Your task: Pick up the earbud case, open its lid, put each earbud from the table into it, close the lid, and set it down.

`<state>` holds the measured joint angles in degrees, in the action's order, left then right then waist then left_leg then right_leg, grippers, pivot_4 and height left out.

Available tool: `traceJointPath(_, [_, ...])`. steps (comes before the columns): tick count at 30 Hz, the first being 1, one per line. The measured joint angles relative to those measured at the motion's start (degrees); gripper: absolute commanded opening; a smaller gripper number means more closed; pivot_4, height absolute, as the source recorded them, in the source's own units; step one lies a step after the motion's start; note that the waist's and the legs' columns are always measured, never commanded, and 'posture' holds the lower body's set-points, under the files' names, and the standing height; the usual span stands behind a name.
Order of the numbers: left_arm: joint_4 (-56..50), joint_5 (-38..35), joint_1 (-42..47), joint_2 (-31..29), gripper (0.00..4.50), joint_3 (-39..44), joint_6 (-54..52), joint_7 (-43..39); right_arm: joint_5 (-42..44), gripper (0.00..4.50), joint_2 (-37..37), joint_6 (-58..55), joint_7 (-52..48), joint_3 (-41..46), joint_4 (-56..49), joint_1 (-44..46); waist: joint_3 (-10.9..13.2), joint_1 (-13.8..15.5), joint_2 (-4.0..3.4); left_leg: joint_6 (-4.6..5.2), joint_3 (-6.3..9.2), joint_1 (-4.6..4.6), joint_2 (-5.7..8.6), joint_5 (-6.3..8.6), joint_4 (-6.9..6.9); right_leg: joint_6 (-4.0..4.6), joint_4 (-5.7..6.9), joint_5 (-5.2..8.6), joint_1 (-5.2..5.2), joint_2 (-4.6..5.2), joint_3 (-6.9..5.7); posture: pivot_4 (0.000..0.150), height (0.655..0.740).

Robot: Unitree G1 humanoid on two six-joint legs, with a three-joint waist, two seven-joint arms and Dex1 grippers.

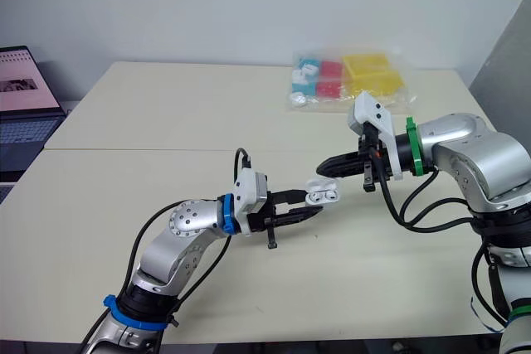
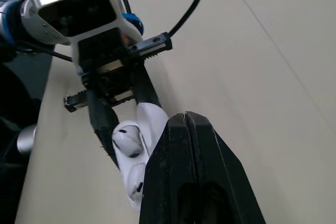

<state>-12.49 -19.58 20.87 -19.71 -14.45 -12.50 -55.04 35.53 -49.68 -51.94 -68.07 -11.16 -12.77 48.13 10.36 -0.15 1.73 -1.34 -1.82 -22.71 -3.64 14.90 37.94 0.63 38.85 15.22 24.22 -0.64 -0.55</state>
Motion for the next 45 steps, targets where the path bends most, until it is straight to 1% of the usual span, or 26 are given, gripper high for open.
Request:
traceJointPath(3, [0.16,0.35,0.0,-0.19,0.8,0.0,0.0,-0.09,0.0,0.0,-1.97,-0.72,-1.16,0.0,-1.08,-0.2,0.0,0.02,0.0,0.0,0.0,0.0,0.0,0.0,0.0,0.0,0.0,0.0,0.0,0.0,-0.01,0.15,0.74])
traceJointPath(10, [1.39,0.74,0.02,-0.13,0.8,-0.18,-0.06,0.5,0.62,0.0,-3.17,-2.18,-2.26,0.05,-2.64,-2.09,0.0,-0.05,0.0,0.0,-0.01,0.02,-0.01,0.0,0.0,0.0,0.02,0.0,0.0,0.0,0.0,0.15,0.74])
traceJointPath(18, [1.12,0.73,1.08,-0.21,0.8,-0.25,0.32,0.57,4.06,0.0,-0.6,-6.16,-1.12,2.09,-0.85,-0.66,0.0,-0.01,0.0,0.0,-0.02,0.01,0.0,0.0,0.02,0.0,0.03,-0.01,-0.01,0.0,0.01,0.15,0.74])
traceJointPath(21, [1.09,0.73,1.28,-0.23,0.8,-0.25,0.21,0.67,3.97,0.0,-0.49,-6.42,-0.48,2.9,-0.38,0.18,0.0,0.01,0.0,0.0,0.0,0.01,0.0,0.0,0.01,0.0,0.01,0.0,-0.01,0.0,-0.01,0.15,0.74])
traceJointPath(25, [0.72,0.74,1.59,-0.28,0.8,-0.33,0.16,0.65,4.03,0.0,2.79,-6.72,2.34,3.51,1.85,0.39,0.0,-0.08,0.0,0.0,-0.01,0.02,0.0,0.0,0.02,0.0,0.05,0.0,-0.01,0.0,0.0,0.15,0.74])
traceJointPath(28, [0.48,0.74,1.72,-0.28,0.8,-0.36,0.1,0.66,4.0,0.0,3.77,-7.51,3.54,3.99,3.03,1.0,0.0,-0.01,0.0,0.0,-0.01,0.01,0.0,0.0,0.02,0.0,0.05,-0.01,-0.01,0.0,0.0,0.15,0.74])
traceJointPath(34, [-0.39,0.74,1.87,-0.29,0.8,-0.41,-0.6,0.69,0.03,0.0,2.16,-5.15,2.57,1.13,4.12,0.96,0.0,-0.01,0.0,0.0,-0.02,0.0,0.01,0.0,0.01,0.0,0.01,0.0,0.0,0.01,0.02,0.15,0.74])
traceJointPath(45, [-0.41,0.9,1.91,-0.29,0.8,-0.7,-1.26,0.92,1.75,0.0,-0.32,-6.81,-1.76,0.65,0.69,0.09,0.0,0.0,0.0,0.0,-0.01,0.01,0.01,0.0,0.02,0.0,0.03,0.0,-0.01,0.0,-0.01,0.15,0.74])
